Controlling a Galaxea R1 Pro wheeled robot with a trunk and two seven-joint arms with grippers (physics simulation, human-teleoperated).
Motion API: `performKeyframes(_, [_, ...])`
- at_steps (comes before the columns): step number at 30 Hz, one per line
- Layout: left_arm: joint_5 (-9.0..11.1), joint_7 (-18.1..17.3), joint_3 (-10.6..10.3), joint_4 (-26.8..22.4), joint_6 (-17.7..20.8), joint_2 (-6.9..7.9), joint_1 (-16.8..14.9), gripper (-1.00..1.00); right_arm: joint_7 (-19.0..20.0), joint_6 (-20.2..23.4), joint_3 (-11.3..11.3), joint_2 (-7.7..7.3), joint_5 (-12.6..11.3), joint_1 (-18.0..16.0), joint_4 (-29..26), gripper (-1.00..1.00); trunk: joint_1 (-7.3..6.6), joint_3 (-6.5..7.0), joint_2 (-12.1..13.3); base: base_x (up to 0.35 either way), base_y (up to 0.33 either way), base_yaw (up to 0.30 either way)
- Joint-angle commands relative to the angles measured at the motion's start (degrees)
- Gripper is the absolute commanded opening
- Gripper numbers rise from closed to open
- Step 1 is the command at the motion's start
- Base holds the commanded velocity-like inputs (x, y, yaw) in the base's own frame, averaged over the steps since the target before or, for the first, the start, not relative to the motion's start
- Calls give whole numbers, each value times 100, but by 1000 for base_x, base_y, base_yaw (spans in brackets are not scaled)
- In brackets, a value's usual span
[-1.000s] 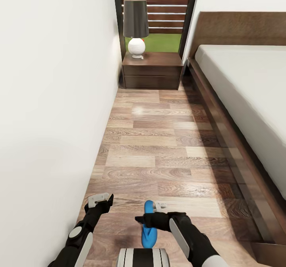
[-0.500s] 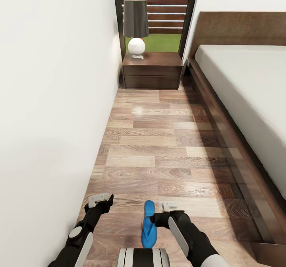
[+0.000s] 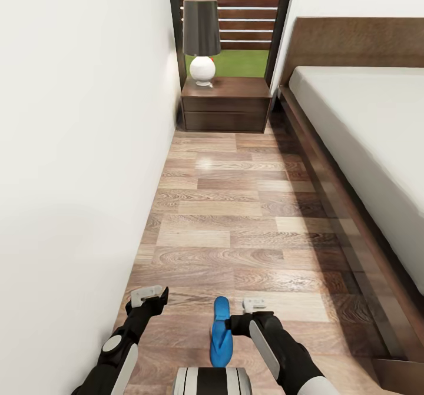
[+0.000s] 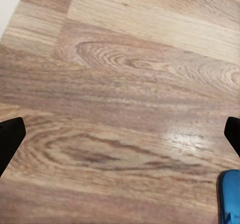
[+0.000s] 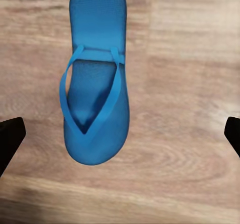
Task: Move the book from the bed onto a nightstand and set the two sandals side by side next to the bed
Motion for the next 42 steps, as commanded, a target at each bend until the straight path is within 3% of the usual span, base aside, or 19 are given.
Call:
performKeyframes(1, [56, -2, 8, -10, 37, -4, 0, 100, -53, 16, 17, -3, -84, -2, -7, 100, -1, -4, -2, 0, 0, 0])
performKeyframes(4, [56, -2, 7, -10, 40, -4, 0, 100, -51, 16, 20, -3, -214, -2, -6, 100, -1, -4, -2, 0, 0, 0])
performKeyframes(9, [56, 4, 6, -12, 48, -4, 0, 100, -50, 16, 21, -3, -277, -2, -6, 100, 12, -115, -8, 0, 0, 0])
performKeyframes(42, [56, 6, 7, -12, 67, -2, 0, 100, -47, 8, 21, -20, -284, -2, -53, 100, 97, -846, -52, 0, 0, 0])
